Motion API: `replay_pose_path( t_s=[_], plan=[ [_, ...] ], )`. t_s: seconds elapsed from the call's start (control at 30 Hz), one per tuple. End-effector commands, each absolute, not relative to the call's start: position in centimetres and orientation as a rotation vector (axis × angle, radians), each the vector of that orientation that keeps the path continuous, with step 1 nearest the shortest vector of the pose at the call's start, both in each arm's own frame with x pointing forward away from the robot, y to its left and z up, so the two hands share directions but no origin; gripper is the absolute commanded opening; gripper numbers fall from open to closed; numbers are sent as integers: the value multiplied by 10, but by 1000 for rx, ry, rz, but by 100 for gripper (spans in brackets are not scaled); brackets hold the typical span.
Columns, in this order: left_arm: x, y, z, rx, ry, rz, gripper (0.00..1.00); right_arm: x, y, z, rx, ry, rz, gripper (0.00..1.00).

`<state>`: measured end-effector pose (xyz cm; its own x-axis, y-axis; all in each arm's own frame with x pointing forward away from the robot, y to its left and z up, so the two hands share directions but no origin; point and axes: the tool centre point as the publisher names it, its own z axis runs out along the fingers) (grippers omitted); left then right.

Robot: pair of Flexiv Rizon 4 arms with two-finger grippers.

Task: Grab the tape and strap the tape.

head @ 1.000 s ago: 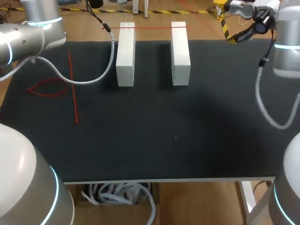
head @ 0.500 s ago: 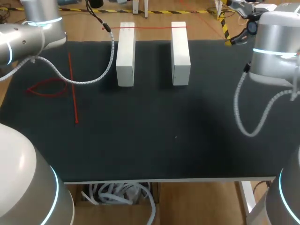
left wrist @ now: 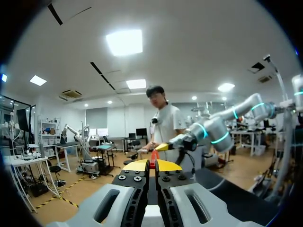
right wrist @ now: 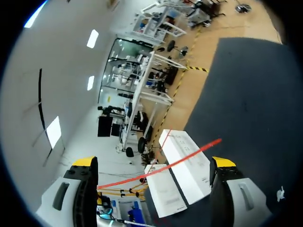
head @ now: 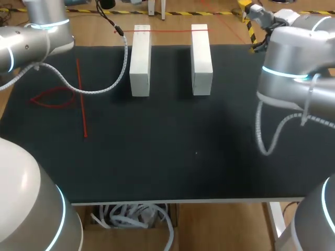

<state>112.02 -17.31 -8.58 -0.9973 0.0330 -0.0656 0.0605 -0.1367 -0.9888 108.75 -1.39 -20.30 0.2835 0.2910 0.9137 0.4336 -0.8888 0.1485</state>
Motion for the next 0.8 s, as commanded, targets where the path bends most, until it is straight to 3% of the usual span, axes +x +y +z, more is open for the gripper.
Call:
replay_pose_path(
  t_s=[0.03,0.37,0.8],
  plan=[
    [1121,-173,-86,113,2053,-2352,0,1082,-4,-213,-2589,-230,-1609,100],
    [1121,-173,-86,113,2053,-2352,0,1096,-9,-223,-2552,349,-1351,100],
    [1121,-173,-86,113,2053,-2352,0,1107,-5,-218,-2517,28,-1554,100]
  ],
)
